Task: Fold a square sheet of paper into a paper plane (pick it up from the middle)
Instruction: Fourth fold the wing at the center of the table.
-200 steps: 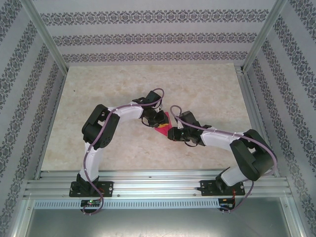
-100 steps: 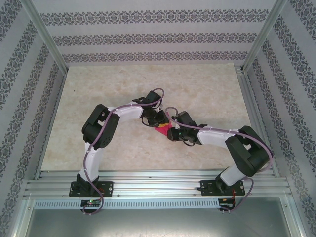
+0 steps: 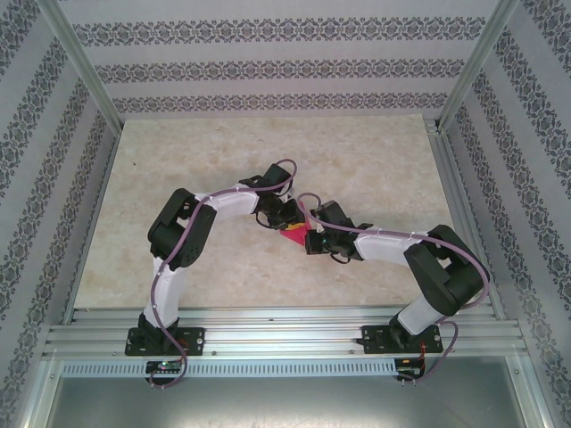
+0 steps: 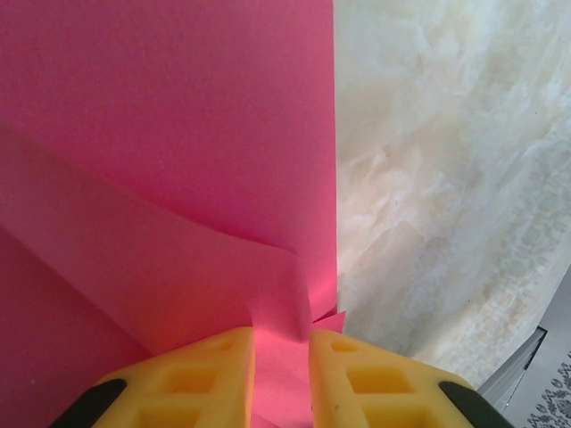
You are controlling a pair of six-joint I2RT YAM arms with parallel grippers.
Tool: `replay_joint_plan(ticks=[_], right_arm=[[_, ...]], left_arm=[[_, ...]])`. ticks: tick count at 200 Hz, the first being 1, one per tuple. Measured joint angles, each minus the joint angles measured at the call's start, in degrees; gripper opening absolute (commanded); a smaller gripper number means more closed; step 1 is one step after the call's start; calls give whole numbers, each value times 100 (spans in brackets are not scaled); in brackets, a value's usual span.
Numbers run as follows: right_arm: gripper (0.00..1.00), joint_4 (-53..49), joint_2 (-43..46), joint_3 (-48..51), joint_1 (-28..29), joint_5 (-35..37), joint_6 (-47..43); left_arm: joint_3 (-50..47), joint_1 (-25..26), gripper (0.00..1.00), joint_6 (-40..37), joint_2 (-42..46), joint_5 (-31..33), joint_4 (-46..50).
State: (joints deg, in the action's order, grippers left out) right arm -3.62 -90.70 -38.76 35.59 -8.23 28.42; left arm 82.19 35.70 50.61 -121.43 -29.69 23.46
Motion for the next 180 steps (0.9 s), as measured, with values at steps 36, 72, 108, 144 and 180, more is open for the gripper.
replay_joint_plan(ticks=[36, 72, 108, 144, 180], right_arm=[[0, 393, 0, 170, -227, -428, 212], [0, 1029, -2, 455, -603, -1115, 627], [0, 1891, -225, 643, -966, -1840, 1228], [0, 1971, -555, 535, -1025, -2118, 1394], [0, 2179, -841, 463, -1158, -2341, 1659]], left_arm=[[35, -4, 38, -37, 13, -4, -4], [44, -4, 50, -52, 190, 2, -26], [44, -7, 51, -59, 439, 4, -52], [44, -7, 49, -57, 457, 7, -116], [44, -7, 48, -57, 457, 7, -116]])
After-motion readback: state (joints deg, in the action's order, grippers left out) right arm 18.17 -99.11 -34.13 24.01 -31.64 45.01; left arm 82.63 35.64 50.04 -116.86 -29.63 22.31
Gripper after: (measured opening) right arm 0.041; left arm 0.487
